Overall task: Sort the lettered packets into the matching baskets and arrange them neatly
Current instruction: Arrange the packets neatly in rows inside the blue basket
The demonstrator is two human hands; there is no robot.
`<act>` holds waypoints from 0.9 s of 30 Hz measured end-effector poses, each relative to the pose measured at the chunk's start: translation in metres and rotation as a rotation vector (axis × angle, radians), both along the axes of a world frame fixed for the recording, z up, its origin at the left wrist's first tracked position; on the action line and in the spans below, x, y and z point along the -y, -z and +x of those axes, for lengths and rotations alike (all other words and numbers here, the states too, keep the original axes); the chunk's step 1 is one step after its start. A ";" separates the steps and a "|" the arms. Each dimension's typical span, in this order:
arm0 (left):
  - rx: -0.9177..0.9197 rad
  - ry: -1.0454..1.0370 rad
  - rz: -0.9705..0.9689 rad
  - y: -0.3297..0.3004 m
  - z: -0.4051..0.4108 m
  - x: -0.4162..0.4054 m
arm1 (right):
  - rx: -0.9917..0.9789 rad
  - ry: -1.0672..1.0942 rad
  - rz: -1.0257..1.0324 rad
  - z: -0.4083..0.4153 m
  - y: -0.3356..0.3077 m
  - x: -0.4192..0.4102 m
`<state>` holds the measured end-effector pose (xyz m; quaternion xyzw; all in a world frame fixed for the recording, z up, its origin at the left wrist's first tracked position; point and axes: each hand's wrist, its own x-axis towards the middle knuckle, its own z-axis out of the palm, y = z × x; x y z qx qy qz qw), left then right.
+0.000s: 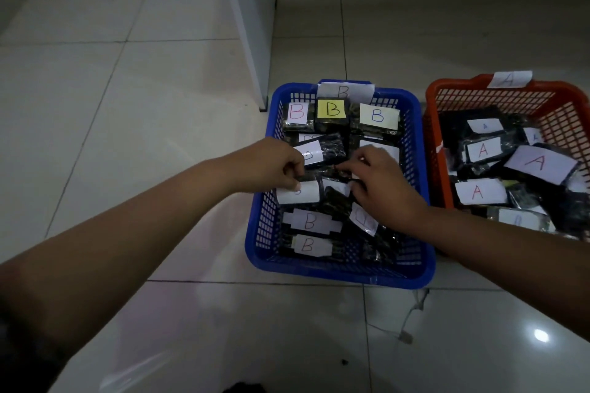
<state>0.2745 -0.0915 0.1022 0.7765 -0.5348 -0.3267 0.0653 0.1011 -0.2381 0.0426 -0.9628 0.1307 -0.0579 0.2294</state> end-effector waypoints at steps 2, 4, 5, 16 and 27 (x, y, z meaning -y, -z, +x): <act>0.049 0.032 -0.037 0.009 -0.004 -0.004 | -0.064 0.017 0.107 -0.017 -0.007 -0.002; 0.071 0.037 -0.053 0.013 -0.003 -0.007 | -0.243 -0.012 0.140 -0.035 -0.002 -0.010; 0.074 0.035 -0.055 0.015 -0.002 -0.007 | -0.316 -0.034 0.074 -0.042 0.003 -0.014; 0.025 -0.023 -0.127 0.027 -0.005 -0.008 | -0.185 0.265 0.138 -0.019 -0.027 0.019; 0.202 -0.141 -0.423 0.046 -0.024 -0.022 | -0.122 -0.054 -0.335 -0.002 -0.005 0.020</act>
